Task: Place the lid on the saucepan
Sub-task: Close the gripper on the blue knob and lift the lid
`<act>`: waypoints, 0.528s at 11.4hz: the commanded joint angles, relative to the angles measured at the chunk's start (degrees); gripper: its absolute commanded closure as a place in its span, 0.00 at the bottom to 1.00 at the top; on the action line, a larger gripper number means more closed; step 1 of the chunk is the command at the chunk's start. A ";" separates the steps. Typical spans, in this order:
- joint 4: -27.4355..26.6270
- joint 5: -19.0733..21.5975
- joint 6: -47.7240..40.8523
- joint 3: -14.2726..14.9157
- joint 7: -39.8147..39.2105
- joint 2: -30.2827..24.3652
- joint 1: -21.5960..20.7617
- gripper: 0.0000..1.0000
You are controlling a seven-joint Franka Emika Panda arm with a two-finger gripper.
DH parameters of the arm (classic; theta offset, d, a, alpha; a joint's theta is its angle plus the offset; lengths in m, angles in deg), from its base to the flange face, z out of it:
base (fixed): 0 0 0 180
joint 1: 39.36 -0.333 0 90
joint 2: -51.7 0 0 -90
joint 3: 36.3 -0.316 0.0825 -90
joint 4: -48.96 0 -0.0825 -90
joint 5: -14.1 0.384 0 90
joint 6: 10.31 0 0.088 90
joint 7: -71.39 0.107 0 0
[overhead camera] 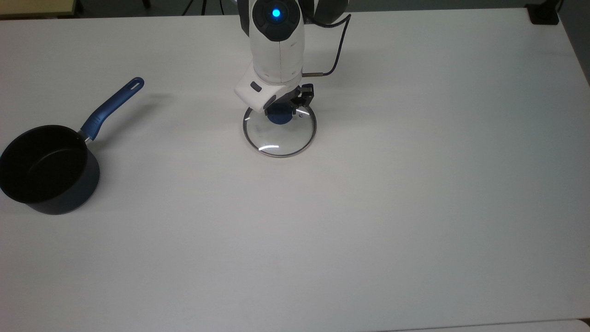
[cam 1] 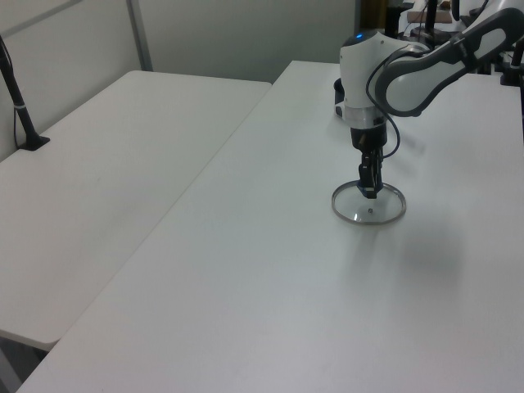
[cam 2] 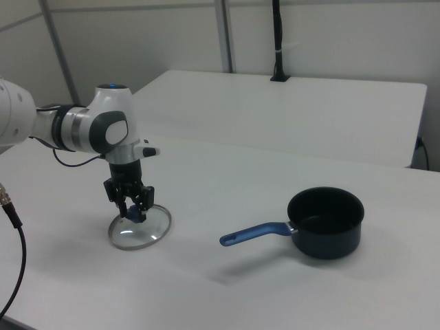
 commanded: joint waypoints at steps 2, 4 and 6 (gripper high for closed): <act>-0.23 0.40 3.21 0.51 -0.81 -0.47 -0.39 0.58; 0.73 0.48 1.55 0.95 -0.81 -2.39 -0.05 0.59; 7.03 0.57 -5.55 1.12 -0.55 -2.23 2.23 0.59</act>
